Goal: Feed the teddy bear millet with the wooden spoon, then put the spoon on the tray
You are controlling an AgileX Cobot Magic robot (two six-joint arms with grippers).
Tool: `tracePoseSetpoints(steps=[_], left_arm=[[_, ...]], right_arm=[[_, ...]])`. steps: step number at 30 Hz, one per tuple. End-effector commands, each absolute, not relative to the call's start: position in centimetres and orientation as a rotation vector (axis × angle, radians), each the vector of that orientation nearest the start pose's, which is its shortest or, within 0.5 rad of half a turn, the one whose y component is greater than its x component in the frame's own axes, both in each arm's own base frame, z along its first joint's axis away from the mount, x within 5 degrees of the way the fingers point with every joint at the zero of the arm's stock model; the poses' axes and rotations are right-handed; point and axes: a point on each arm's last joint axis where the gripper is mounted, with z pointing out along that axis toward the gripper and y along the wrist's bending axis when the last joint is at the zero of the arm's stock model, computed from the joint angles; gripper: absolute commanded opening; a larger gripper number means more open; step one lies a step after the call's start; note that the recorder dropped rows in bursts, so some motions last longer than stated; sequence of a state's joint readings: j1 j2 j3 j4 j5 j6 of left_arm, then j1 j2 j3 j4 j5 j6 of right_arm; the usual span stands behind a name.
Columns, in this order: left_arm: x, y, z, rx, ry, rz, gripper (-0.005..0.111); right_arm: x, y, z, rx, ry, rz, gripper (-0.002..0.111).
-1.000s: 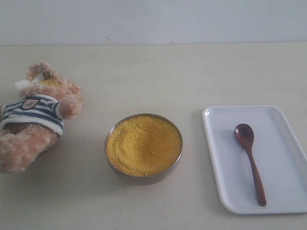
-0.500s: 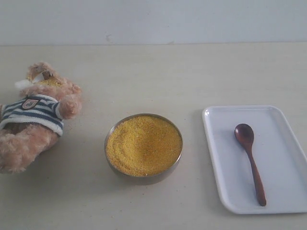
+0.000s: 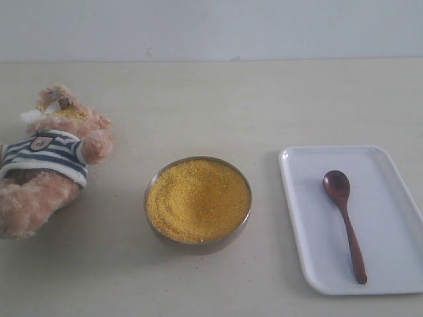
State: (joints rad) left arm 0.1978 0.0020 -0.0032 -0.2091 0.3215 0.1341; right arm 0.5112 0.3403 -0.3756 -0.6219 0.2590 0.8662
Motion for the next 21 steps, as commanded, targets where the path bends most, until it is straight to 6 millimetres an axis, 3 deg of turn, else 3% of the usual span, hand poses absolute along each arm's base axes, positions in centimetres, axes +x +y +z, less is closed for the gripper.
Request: tracePoseSetpoints(steps=[1, 11, 21], left_arm=[[5.4, 0.5, 18.6, -0.207, 1.770, 0.027, 0.004], [5.4, 0.5, 18.6, -0.207, 1.770, 0.027, 0.004], [5.4, 0.5, 18.6, -0.207, 1.770, 0.027, 0.004]], right_arm=[[7.8, 2.8, 29.6, -0.104, 1.675, 0.443, 0.001], [8.4, 3.0, 28.7, -0.170, 1.637, 0.375, 0.001], [6.6, 1.3, 21.7, -0.070, 1.570, 0.237, 0.001]])
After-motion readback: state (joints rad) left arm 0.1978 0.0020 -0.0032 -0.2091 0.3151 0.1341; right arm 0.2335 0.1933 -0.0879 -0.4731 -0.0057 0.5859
